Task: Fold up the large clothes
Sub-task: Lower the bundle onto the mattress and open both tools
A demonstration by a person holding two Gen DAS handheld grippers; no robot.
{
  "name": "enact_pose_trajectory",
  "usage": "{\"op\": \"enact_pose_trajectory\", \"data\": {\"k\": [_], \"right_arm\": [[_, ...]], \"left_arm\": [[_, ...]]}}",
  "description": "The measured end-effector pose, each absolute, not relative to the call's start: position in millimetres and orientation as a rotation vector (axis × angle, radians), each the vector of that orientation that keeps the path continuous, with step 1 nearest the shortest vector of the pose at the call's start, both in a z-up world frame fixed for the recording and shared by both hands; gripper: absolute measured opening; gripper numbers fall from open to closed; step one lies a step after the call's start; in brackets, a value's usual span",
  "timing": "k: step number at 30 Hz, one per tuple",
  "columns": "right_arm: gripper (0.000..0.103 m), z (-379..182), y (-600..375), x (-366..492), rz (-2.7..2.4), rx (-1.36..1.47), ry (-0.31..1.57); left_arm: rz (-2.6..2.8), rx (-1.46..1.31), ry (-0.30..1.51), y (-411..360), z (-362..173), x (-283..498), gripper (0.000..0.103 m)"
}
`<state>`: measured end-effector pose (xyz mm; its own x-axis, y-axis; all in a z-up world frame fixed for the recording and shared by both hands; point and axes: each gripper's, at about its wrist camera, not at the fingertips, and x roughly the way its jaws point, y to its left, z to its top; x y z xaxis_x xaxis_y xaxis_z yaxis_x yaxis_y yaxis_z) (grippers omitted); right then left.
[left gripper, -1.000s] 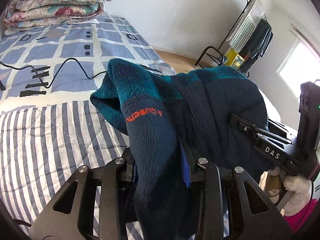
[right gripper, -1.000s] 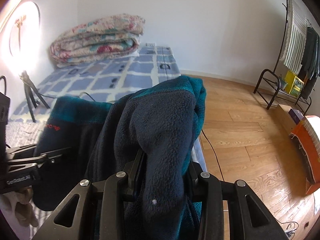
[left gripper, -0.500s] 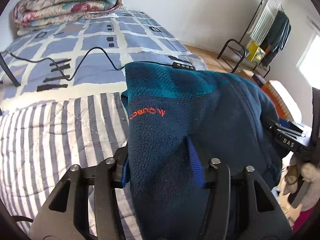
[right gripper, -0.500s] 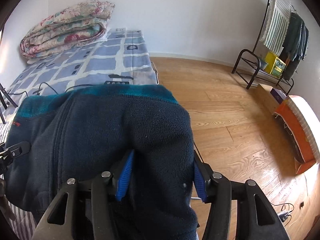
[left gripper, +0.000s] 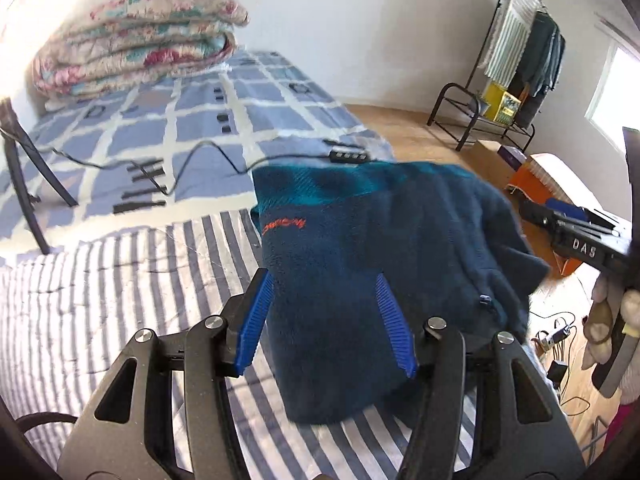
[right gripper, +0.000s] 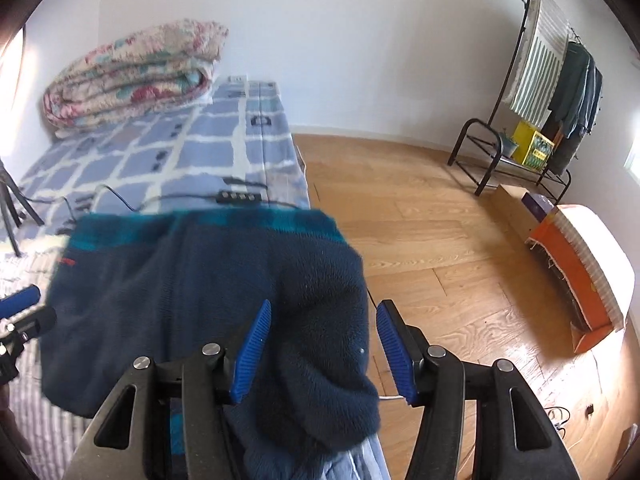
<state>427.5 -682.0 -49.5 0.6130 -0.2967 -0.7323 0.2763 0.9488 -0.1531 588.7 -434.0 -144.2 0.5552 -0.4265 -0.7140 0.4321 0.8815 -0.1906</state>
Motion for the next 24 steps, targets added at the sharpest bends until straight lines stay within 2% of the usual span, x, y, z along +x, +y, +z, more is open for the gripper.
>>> {"op": "enact_pose_trajectory", "data": {"k": [9, 15, 24], "right_arm": [[0.056, 36, -647, 368, -0.295, -0.026, 0.772], [0.058, 100, -616, 294, -0.282, -0.003, 0.688], [0.06, 151, -565, 187, -0.256, -0.029, 0.641]], "left_arm": [[-0.568, -0.002, 0.73, -413, -44, 503, 0.057], [-0.598, 0.015, 0.651, -391, 17, 419, 0.057], [-0.613, 0.061, 0.575, -344, 66, 296, 0.057]]}}
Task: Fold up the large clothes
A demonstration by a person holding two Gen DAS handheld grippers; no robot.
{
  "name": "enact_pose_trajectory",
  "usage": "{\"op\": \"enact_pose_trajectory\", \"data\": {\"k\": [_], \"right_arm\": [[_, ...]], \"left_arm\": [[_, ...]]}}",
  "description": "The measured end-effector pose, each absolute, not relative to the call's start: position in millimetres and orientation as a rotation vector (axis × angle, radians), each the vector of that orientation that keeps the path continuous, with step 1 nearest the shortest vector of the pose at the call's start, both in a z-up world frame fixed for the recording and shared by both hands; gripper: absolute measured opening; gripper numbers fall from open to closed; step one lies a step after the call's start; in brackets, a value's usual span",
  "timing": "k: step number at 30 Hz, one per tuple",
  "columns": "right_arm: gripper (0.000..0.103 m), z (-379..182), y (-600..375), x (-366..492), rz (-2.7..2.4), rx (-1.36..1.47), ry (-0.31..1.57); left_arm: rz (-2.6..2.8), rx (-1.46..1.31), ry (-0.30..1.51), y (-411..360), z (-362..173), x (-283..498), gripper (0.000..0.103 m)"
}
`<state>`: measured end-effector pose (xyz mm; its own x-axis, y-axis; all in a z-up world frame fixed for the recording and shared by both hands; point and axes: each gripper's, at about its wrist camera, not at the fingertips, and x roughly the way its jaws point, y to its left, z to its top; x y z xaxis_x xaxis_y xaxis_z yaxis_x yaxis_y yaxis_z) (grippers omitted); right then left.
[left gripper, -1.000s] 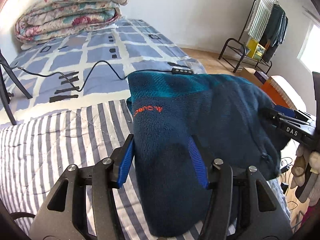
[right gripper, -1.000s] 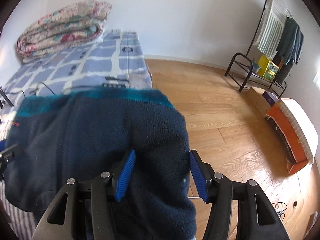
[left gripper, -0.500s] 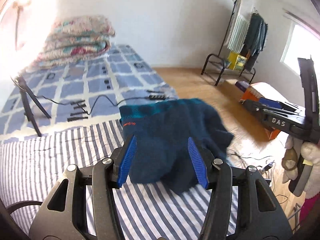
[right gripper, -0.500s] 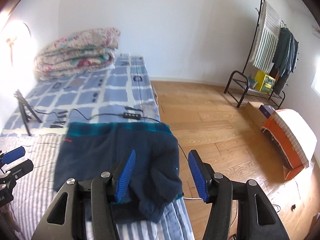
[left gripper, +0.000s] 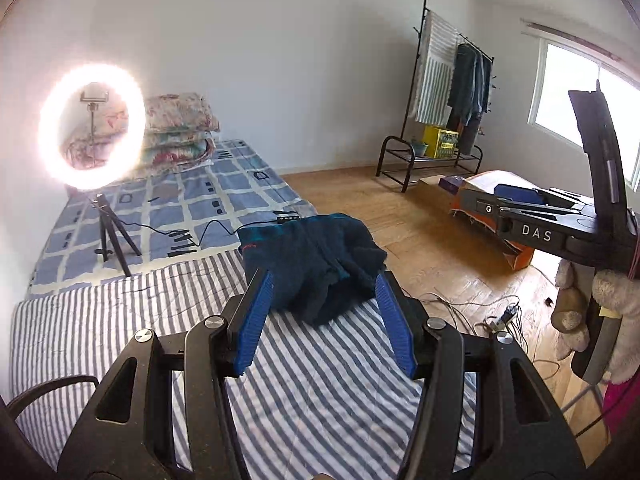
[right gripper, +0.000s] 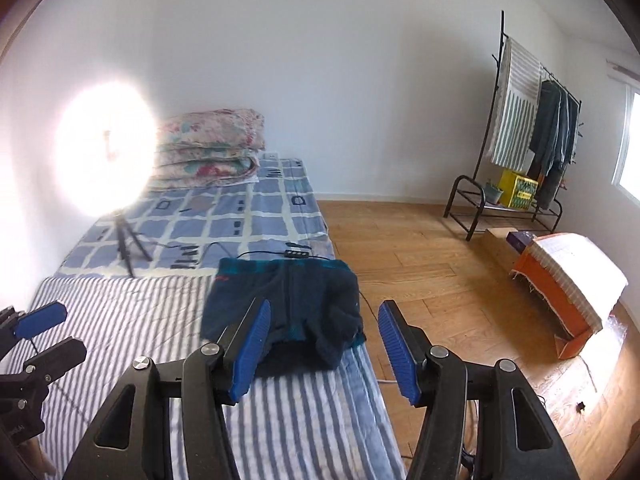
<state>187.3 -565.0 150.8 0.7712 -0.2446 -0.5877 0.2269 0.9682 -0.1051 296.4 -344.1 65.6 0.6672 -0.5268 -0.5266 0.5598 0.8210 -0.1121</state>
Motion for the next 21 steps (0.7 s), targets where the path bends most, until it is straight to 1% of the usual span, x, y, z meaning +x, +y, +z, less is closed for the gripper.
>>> {"op": "enact_pose_trajectory", "data": {"k": [3, 10, 17, 21], "right_arm": [[0.063, 154, -547, 151, -0.249, -0.037, 0.635], [0.064, 139, -513, 94, -0.219, -0.037, 0.624], [0.075, 124, -485, 43, -0.23, -0.018, 0.558], [0.079, 114, -481, 30, -0.229, 0.029, 0.521]], "left_arm": [[-0.611, 0.069, 0.573, -325, 70, 257, 0.057], [-0.594, 0.09, 0.545, -289, 71, 186, 0.057], [-0.565, 0.118, 0.53, -263, 60, 139, 0.057], [-0.566, 0.099, 0.542, -251, 50, 122, 0.057]]}}
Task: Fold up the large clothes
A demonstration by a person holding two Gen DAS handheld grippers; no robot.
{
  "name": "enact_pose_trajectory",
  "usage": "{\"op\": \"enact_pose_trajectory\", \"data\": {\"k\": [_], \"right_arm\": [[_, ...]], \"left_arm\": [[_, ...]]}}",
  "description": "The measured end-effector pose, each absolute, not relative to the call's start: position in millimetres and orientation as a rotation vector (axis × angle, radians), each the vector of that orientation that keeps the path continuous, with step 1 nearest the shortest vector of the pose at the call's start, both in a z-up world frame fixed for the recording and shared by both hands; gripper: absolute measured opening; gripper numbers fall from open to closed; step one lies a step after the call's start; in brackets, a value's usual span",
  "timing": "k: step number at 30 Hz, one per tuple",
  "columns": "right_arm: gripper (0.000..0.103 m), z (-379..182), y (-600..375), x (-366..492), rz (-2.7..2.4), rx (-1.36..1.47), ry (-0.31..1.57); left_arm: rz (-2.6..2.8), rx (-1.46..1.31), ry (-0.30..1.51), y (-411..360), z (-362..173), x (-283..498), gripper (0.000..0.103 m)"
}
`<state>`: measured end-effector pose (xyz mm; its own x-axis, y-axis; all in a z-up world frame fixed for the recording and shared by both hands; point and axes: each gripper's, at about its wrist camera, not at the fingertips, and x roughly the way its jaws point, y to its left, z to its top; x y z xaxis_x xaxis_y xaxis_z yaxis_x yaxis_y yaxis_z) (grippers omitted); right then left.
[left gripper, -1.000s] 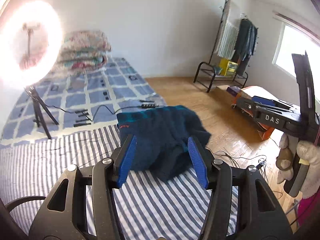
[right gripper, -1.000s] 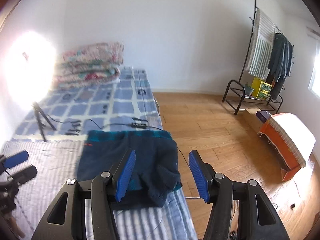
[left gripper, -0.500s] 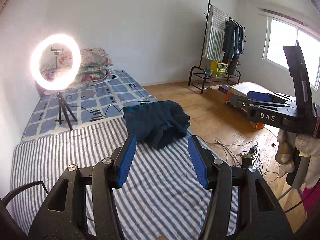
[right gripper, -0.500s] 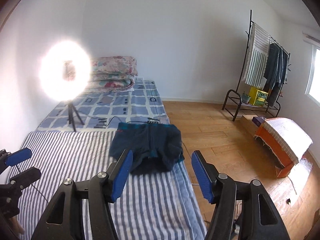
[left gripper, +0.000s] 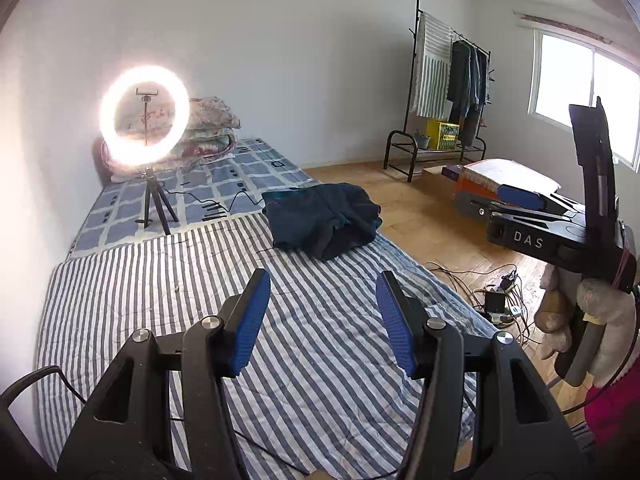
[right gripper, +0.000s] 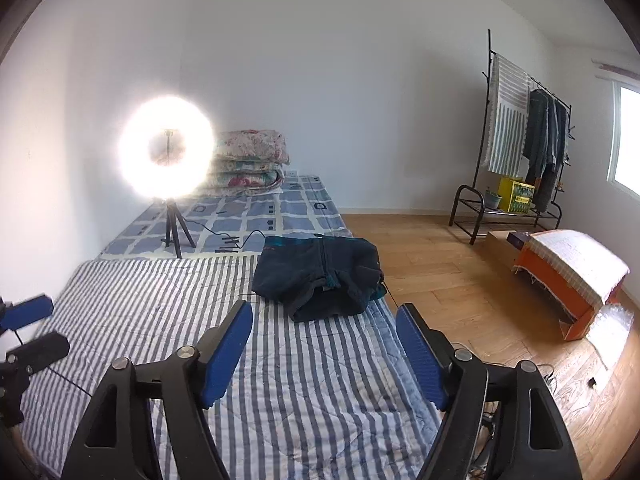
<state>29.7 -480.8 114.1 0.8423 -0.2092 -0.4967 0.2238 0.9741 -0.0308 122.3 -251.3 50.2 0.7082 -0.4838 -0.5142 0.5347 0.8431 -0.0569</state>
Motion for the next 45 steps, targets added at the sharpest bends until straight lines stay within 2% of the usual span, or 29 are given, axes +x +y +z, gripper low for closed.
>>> {"op": "enact_pose_trajectory", "data": {"k": [1, 4, 6, 8, 11, 12, 15, 20, 45], "right_arm": [[0.082, 111, -478, 29, -0.226, 0.036, 0.518], [0.084, 106, -471, 30, -0.222, 0.02, 0.519], [0.087, 102, -468, 28, -0.223, 0.018, 0.515], [0.087, 98, -465, 27, -0.223, 0.019, 0.51], [0.088, 92, -465, 25, -0.235, 0.019, 0.503], [0.089, 90, -468, 25, -0.242, 0.021, 0.502], [0.098, 81, -471, 22, -0.258, 0.034, 0.507], [0.103, 74, -471, 18, -0.254, 0.044, 0.512], [0.103, 66, -468, 22, -0.275, 0.047, 0.495]], "left_arm": [[-0.563, 0.103, 0.536, -250, 48, 118, 0.058], [-0.564, 0.103, 0.528, -247, 42, 112, 0.069], [-0.561, 0.098, 0.53, -245, 38, 111, 0.079], [-0.558, 0.106, 0.531, -244, 34, 109, 0.085], [-0.544, 0.131, 0.524, -244, 29, 110, 0.086], [-0.539, 0.134, 0.523, -243, 29, 109, 0.091], [-0.525, 0.121, 0.503, -239, 27, 109, 0.101], [-0.495, 0.159, 0.453, -236, 25, 105, 0.103], [-0.431, 0.148, 0.483, -226, 13, 113, 0.103]]}}
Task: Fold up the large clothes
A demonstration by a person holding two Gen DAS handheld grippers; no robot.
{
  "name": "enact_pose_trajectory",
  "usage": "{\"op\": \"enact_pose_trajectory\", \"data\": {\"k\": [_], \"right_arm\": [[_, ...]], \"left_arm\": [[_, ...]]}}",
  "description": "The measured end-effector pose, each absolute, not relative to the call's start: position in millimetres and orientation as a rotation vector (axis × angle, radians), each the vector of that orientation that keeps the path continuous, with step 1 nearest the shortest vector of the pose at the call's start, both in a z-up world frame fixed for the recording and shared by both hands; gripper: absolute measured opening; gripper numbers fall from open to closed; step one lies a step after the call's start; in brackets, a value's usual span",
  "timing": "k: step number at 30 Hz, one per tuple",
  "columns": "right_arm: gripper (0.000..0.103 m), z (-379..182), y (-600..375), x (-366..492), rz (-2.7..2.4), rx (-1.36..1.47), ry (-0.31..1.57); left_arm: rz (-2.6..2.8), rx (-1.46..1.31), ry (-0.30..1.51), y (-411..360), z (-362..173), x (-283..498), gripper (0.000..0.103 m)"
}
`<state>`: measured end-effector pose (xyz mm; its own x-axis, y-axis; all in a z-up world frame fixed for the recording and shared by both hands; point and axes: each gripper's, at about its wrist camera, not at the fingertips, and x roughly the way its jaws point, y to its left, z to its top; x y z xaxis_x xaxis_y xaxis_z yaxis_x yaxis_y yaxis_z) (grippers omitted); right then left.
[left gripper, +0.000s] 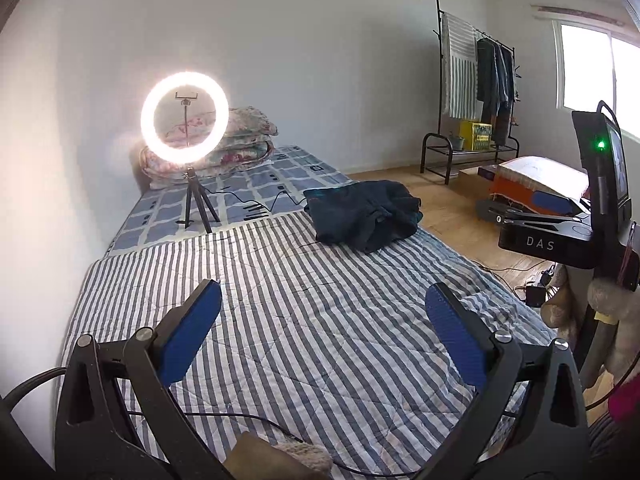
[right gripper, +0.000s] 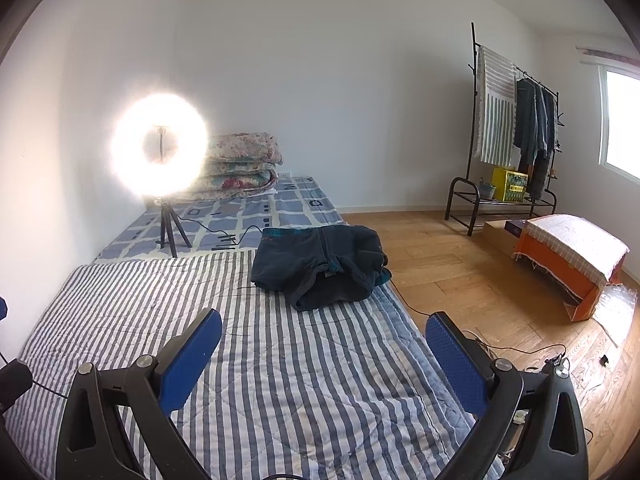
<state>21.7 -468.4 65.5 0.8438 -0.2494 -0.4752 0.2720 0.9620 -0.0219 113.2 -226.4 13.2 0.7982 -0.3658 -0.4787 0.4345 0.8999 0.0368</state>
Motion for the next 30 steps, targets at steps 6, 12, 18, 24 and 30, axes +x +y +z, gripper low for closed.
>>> {"op": "enact_pose_trajectory", "data": {"k": [6, 12, 18, 24, 30], "right_arm": [[0.103, 65.4, -470.0, 21.7, -0.273, 0.052, 0.497], [0.103, 65.6, -469.1, 21.7, -0.272, 0.055, 0.497], [0.103, 65.2, -467.9, 22.6, -0.269, 0.056, 0.499], [0.103, 64.3, -469.3, 23.6, -0.266, 0.057, 0.499], [0.103, 63.7, -468.8, 24.0, -0.261, 0.056, 0.501]], "left_arm": [[-0.435, 0.14, 0.492, -225.6, 12.7, 113.7, 0.103], [-0.432, 0.138, 0.484, -226.4, 13.2, 110.1, 0.103], [-0.429, 0.136, 0.479, -227.3, 13.6, 107.7, 0.103], [-0.426, 0.133, 0.473, -226.9, 15.0, 106.7, 0.103], [-0.425, 0.132, 0.473, -226.6, 15.2, 106.4, 0.103]]}}
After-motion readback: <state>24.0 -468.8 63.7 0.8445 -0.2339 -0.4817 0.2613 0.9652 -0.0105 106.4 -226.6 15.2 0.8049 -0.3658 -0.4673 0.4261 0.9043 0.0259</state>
